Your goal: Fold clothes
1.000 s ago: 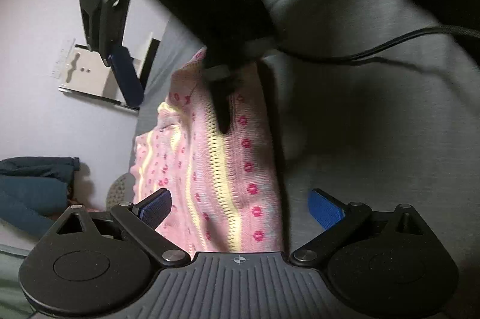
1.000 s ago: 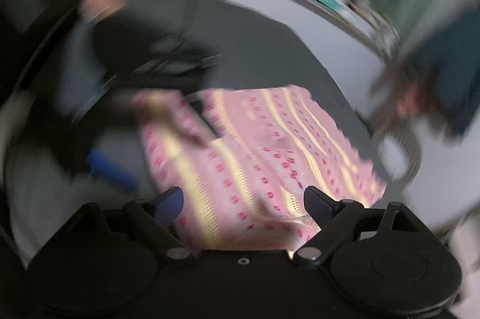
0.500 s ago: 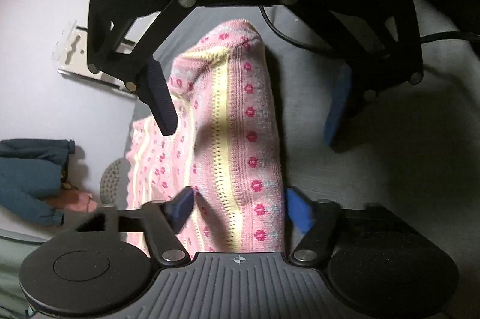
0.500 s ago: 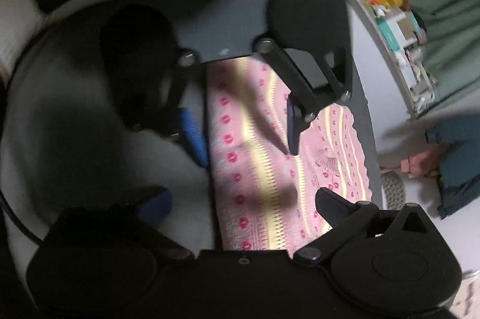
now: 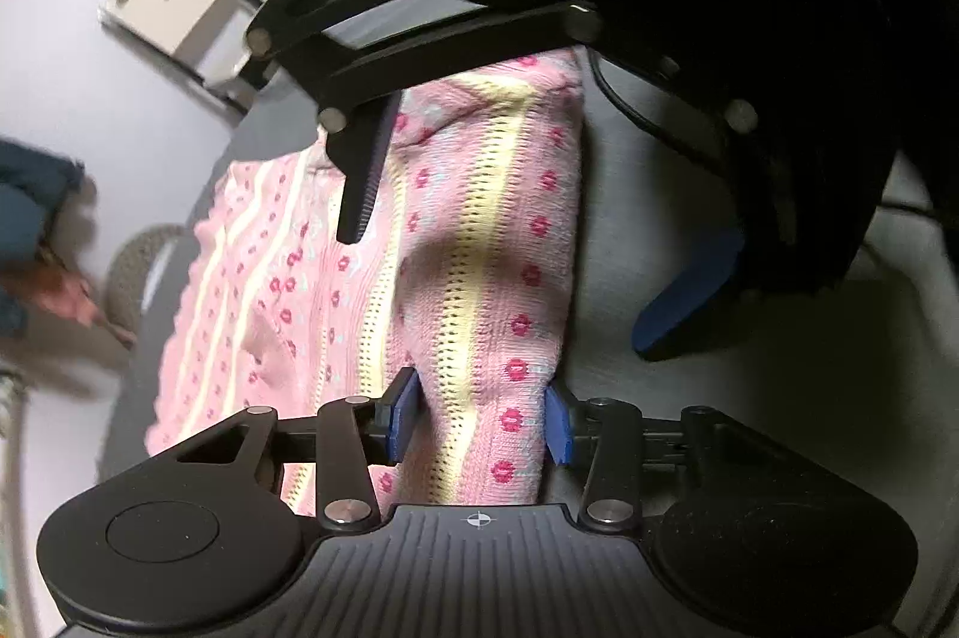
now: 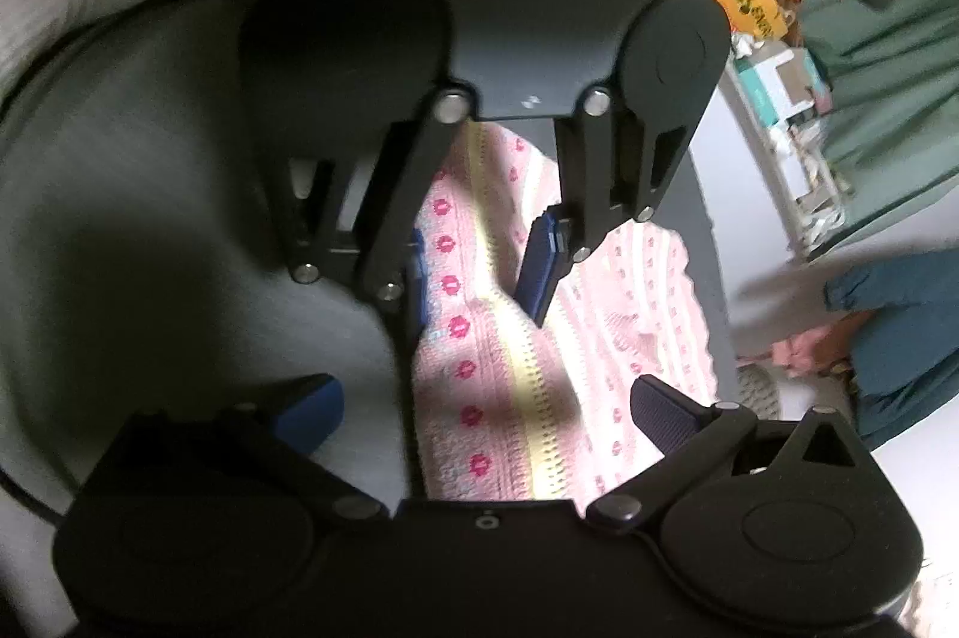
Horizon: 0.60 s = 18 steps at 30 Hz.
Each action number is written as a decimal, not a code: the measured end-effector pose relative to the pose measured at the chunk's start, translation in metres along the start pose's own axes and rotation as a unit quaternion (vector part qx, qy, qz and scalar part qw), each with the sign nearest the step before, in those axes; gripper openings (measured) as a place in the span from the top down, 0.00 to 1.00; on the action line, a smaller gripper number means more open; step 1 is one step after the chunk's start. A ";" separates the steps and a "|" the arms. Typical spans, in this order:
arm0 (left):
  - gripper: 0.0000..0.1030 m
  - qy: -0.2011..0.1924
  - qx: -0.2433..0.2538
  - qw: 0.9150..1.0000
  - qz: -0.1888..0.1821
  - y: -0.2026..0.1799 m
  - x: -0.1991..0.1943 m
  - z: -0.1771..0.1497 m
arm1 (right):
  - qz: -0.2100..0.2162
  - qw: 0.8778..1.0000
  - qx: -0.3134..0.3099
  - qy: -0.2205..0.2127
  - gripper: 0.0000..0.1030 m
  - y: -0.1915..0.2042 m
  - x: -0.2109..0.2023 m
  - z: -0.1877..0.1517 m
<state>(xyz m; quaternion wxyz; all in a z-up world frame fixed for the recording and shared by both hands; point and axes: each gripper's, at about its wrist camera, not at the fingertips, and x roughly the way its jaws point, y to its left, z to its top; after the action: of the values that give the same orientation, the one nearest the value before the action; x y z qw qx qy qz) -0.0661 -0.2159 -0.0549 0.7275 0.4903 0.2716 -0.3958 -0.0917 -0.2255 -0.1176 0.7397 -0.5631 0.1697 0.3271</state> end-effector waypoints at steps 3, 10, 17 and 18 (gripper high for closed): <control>0.60 0.008 -0.029 0.999 -0.021 0.010 0.000 -0.001 | -0.030 0.999 -0.013 0.015 0.00 0.002 0.006 0.002; 0.63 0.014 -0.172 0.980 -0.104 0.057 0.002 -0.008 | -0.063 0.997 -0.036 0.033 0.10 0.009 0.017 0.008; 0.63 0.003 -0.248 0.958 -0.143 0.080 0.002 -0.029 | -0.065 0.996 -0.046 0.049 0.51 0.010 0.027 0.005; 0.63 0.000 -0.248 0.958 -0.142 0.082 0.003 -0.030 | -0.058 0.997 -0.038 0.047 0.52 0.008 0.027 0.005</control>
<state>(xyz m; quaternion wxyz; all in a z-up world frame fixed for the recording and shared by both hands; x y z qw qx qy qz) 0.0043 -0.1718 -0.0271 0.7622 0.2508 0.4284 -0.4154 -0.0781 -0.2123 -0.1383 0.7266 -0.6143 0.1593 0.2632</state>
